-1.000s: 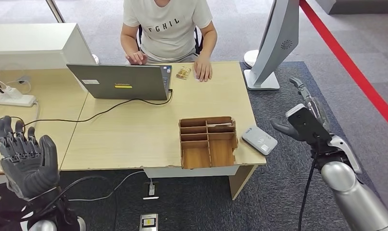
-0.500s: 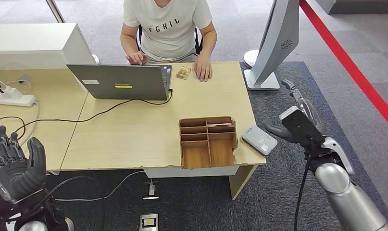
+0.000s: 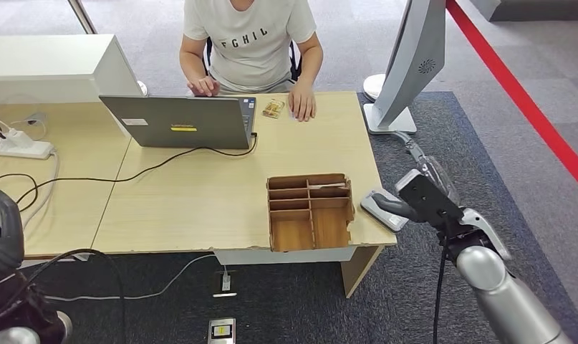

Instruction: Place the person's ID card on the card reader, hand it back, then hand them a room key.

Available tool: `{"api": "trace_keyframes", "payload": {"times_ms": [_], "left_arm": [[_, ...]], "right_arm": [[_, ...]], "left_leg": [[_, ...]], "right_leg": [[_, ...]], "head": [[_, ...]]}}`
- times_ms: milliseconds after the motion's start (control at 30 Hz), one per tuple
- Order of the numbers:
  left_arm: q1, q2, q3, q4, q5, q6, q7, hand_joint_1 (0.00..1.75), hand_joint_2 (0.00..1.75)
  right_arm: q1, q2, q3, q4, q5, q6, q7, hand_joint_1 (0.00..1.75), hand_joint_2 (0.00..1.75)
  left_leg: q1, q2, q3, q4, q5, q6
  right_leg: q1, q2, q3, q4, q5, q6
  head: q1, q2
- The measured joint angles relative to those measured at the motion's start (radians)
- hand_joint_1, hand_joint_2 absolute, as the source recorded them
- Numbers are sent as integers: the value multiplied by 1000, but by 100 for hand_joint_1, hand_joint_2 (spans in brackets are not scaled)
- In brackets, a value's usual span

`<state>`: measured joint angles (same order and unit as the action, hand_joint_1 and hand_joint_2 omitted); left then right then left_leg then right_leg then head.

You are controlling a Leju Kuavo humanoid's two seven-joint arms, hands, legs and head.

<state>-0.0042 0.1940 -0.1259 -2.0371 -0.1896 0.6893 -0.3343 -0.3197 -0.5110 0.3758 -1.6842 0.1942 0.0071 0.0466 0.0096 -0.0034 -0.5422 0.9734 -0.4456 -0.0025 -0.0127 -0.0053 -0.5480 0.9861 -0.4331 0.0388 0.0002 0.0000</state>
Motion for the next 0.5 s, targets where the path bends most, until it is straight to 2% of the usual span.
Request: {"api": "trace_keyframes", "payload": {"times_ms": [500], "left_arm": [[14,15,25,-73,-26,0,22,0,175]], "right_arm": [[-3,28,83,30,8,62,0,0,175]], "left_leg": [[0,0,0,0,0,0]], "right_leg": [[0,0,0,0,0,0]], "head": [[0,0]]}}
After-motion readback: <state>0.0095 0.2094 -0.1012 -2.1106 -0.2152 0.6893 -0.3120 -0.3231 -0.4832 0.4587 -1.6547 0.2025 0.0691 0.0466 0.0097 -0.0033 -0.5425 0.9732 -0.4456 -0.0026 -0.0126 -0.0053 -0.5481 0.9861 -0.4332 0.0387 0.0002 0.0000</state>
